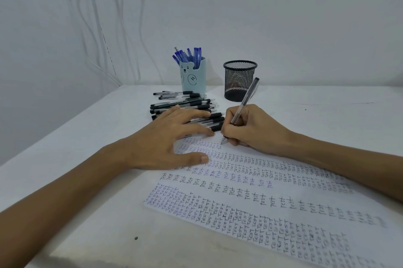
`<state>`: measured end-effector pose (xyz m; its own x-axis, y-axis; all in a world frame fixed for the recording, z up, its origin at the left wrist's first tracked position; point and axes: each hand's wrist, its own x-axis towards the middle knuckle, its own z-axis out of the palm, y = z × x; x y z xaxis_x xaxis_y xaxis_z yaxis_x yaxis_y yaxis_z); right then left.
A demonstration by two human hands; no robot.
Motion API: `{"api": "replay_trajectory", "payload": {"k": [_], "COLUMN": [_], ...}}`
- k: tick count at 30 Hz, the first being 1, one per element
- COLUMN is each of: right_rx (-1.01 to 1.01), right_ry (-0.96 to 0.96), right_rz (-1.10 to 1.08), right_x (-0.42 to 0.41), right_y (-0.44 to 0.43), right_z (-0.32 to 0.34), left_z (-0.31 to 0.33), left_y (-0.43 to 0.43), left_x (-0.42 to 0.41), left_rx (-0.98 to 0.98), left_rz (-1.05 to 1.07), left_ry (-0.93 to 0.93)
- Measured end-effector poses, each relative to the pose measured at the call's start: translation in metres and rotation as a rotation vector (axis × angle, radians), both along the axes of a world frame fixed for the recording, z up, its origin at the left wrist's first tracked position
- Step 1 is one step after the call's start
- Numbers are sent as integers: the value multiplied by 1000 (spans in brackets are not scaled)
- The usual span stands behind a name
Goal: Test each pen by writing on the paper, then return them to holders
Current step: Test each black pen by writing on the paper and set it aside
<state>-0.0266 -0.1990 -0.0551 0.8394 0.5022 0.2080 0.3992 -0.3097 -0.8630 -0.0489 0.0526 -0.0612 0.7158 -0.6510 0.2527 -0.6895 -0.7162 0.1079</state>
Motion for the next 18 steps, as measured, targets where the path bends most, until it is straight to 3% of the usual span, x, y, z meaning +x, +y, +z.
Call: {"api": "replay_trajectory", "payload": {"k": [3,9,14,18], "right_rx": [24,293,393,560], "right_ry": [18,251,231,340], "right_rz": [-40,-98,-37,-89], "right_x": [1,10,11,8], "right_y": [1,1,-2,0], "right_z": [1,2,-1,6], "left_z": [-1,0,-1,-1], "left_y": [0,1,0,1], "left_x": [0,0,0,0], "left_rx": [-2,-11,-4,-11], "left_rz": [-3,-4,-5,-12], "left_ry": [-1,-3,-19,-30]}}
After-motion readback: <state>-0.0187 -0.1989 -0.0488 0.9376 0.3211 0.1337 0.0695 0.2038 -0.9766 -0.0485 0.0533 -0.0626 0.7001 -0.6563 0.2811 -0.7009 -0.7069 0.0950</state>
